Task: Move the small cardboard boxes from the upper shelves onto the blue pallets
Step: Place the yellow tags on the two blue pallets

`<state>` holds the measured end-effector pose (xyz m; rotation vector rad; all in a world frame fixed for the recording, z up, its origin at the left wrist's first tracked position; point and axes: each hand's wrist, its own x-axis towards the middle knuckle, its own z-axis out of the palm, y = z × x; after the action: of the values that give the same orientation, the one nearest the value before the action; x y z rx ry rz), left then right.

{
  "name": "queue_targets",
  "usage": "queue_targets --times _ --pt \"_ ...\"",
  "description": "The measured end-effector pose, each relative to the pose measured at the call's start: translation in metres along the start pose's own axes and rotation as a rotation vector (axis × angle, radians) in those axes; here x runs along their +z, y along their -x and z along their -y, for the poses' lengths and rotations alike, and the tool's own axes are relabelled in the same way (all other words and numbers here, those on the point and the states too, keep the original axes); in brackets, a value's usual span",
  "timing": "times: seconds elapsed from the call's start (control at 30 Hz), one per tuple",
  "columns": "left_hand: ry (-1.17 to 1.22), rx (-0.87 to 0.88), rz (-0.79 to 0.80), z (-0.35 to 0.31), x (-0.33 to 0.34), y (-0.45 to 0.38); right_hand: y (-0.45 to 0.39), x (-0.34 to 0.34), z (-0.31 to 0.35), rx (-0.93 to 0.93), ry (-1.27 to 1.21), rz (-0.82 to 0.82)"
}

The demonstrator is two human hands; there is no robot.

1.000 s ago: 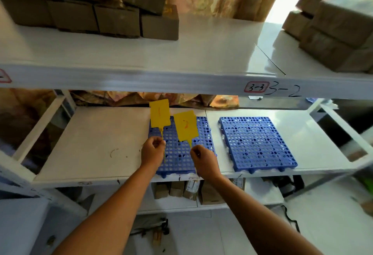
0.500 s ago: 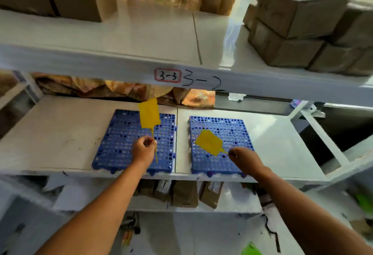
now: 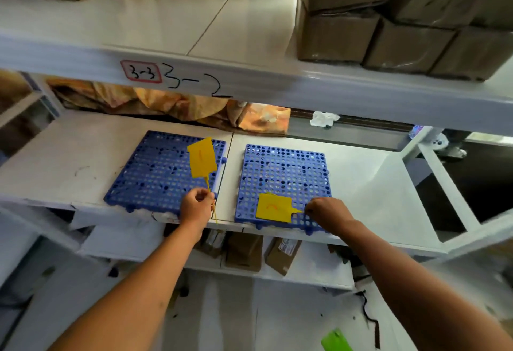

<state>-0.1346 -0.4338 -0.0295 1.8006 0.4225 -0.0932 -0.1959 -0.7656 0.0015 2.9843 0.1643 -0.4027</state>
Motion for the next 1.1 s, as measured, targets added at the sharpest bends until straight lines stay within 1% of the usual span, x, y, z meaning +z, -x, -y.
queue_targets --times 0.1,0.2,0.27,0.3,0.33,0.37,0.4,0.47,0.53,0.6,0.67,0.77,0.83,0.93,1.03,1.1 --pt "0.003 -0.014 -0.009 -0.001 0.000 0.004 -0.003 0.003 -0.004 -0.017 -0.010 -0.028" --pt "0.010 -0.009 -0.016 -0.003 0.001 0.010 -0.001 0.007 -0.010 -0.014 -0.023 -0.012" --pt "0.022 -0.006 -0.011 -0.004 0.002 0.014 -0.001 0.005 -0.005 0.008 -0.086 -0.065" --pt "0.029 -0.006 -0.008 -0.005 0.002 0.016 -0.004 0.001 0.005 0.016 -0.153 -0.133" --pt "0.039 -0.007 -0.005 -0.006 0.002 0.018 -0.009 -0.005 0.018 0.025 -0.273 -0.204" --pt "0.052 -0.005 -0.005 -0.008 0.001 0.018 -0.016 -0.013 0.037 0.028 -0.440 -0.255" --pt "0.061 -0.003 -0.004 -0.010 0.000 0.020 -0.025 -0.023 0.059 0.025 -0.620 -0.267" --pt "0.073 0.000 -0.008 -0.015 -0.006 0.022 -0.046 -0.047 0.111 -0.023 -0.880 -0.208" --pt "0.079 0.030 -0.018 -0.018 -0.014 0.023 -0.067 -0.066 0.164 -0.075 -1.009 -0.162" --pt "0.037 0.071 -0.044 -0.021 -0.027 0.020 -0.085 -0.080 0.213 -0.094 -1.087 -0.146" --pt "0.015 0.102 -0.063 -0.020 -0.042 0.015 -0.099 -0.089 0.250 -0.086 -1.082 -0.163" --pt "-0.008 0.095 -0.163 -0.013 -0.078 0.002 -0.121 -0.099 0.297 -0.044 -1.046 -0.189" --pt "-0.041 0.069 -0.169 -0.010 -0.101 -0.008 -0.134 -0.103 0.323 0.027 -1.042 -0.223" --pt "-0.050 0.057 -0.201 0.003 -0.137 -0.030 -0.152 -0.108 0.365 0.038 -0.981 -0.227" --pt "0.035 0.056 -0.144 0.015 -0.169 -0.046 -0.163 -0.111 0.398 -0.023 -0.888 -0.206" --pt "0.047 0.066 -0.024 0.025 -0.186 -0.059 -0.172 -0.113 0.410 -0.048 -0.802 -0.195"
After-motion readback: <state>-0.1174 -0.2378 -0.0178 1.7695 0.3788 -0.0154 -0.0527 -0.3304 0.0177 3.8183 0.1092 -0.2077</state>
